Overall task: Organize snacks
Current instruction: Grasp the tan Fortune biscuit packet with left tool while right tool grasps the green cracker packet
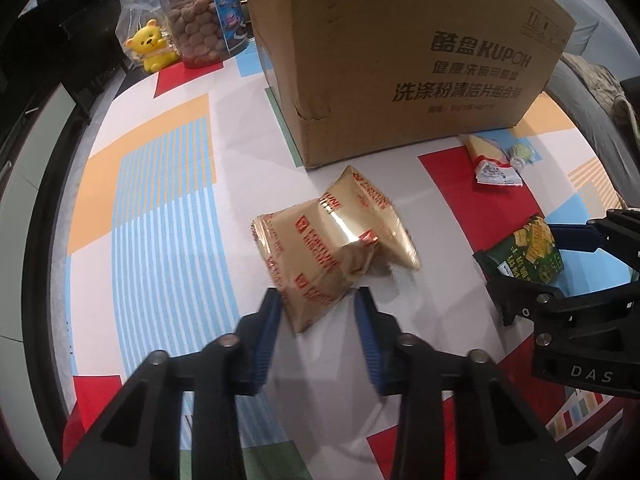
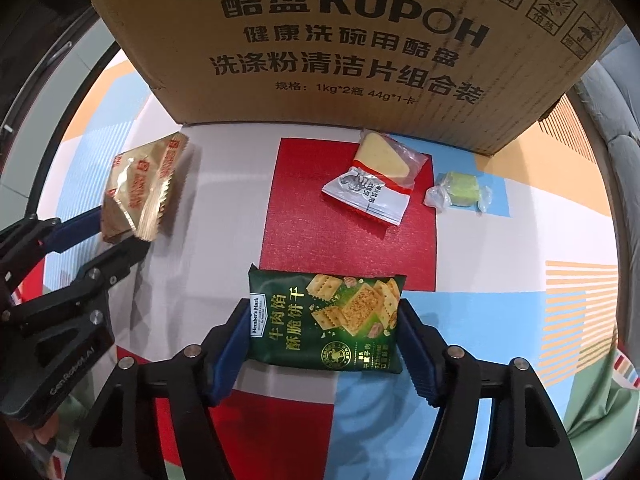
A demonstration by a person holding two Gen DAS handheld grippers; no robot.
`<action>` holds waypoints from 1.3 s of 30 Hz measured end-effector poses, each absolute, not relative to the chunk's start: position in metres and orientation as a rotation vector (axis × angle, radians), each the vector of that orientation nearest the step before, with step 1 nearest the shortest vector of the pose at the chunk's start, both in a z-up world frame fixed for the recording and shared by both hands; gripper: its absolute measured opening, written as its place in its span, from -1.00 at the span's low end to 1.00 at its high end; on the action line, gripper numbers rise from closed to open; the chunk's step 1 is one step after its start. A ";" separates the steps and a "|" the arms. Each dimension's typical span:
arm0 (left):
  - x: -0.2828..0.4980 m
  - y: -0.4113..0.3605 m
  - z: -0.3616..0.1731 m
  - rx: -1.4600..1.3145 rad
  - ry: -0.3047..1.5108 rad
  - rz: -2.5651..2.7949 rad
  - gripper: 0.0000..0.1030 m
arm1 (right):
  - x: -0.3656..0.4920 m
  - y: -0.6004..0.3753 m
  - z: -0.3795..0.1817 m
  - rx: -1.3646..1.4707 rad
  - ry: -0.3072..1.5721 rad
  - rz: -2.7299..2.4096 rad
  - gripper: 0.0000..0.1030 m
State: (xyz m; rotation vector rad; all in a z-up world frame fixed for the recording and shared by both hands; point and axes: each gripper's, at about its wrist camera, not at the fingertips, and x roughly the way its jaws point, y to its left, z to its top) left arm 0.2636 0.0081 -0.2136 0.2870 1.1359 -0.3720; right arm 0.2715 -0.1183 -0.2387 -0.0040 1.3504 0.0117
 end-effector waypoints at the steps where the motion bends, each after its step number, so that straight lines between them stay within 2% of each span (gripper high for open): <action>1: 0.264 0.008 -0.214 0.288 1.135 -0.371 -0.41 | 0.272 -0.119 -0.237 -0.002 1.351 0.012 0.32; 15: 0.259 0.009 -0.207 0.313 1.092 -0.352 -0.85 | 0.271 -0.128 -0.217 0.021 1.319 0.021 0.29; 23: 0.252 0.012 -0.197 0.288 1.074 -0.334 -0.91 | 0.259 -0.134 -0.201 0.030 1.289 0.023 0.29; 39: 0.235 0.016 -0.166 0.214 1.033 -0.277 -0.92 | 0.239 -0.139 -0.158 0.048 1.212 0.038 0.29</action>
